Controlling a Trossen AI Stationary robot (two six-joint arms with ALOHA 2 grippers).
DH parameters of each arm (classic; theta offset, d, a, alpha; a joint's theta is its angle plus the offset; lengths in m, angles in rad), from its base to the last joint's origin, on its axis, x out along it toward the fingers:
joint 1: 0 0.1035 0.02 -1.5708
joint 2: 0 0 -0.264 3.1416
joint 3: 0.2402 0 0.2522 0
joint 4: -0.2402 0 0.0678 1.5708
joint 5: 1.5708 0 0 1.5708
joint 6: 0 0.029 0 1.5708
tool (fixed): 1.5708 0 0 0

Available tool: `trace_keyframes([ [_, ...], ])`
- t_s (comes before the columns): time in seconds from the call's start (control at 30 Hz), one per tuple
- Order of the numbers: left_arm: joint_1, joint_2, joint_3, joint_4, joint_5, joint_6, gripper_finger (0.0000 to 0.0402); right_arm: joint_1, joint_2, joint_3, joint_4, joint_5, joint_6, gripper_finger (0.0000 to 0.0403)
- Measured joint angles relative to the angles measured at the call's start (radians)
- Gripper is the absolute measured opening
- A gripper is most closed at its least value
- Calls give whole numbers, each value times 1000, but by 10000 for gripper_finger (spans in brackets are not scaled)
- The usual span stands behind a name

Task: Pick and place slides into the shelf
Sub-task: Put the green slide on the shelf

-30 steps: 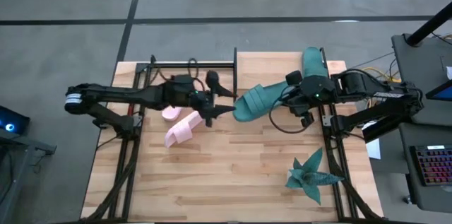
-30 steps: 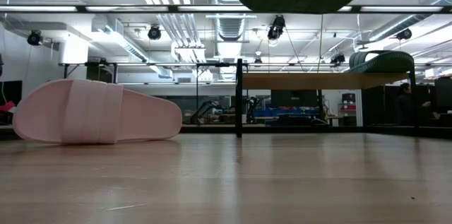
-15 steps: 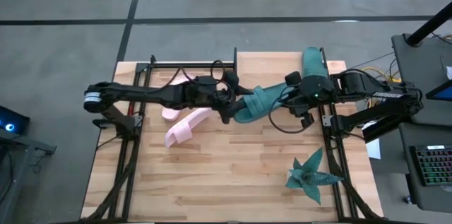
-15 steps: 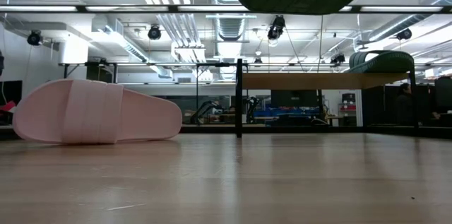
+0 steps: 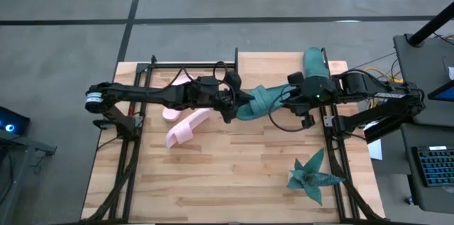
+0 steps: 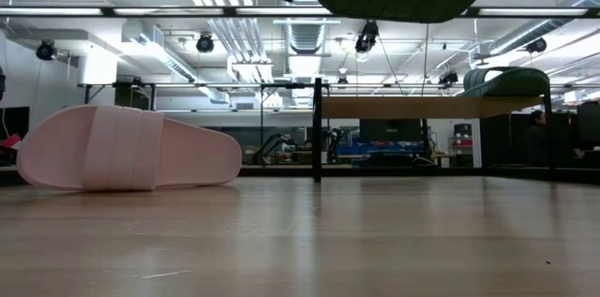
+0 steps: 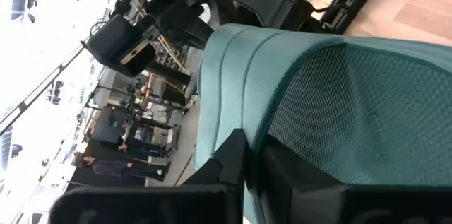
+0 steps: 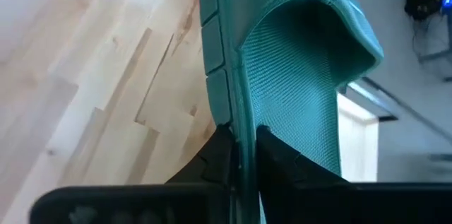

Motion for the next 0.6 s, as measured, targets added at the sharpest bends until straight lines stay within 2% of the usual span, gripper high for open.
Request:
trace_keyframes([
  [0.07, 1, 0, 0, 0, -14, -2, 3, 0, 0, 4, -1, 20, 41, 48],
  [0.23, -1, 0, 0, 10, -135, -3, 2, 0, -15, 28, -35, 125, 148, 96],
  [0.33, -2, -1, 0, 2, -165, -3, 1, 0, -27, 41, -83, 144, 184, 120],
  [0.53, -1, 0, 1, 21, -244, -4, 1, 0, -65, 58, -113, 151, 210, 142],
  [0.6, -1, -1, 0, 66, -275, -4, 1, 0, -82, 63, -110, 209, 225, 142],
])
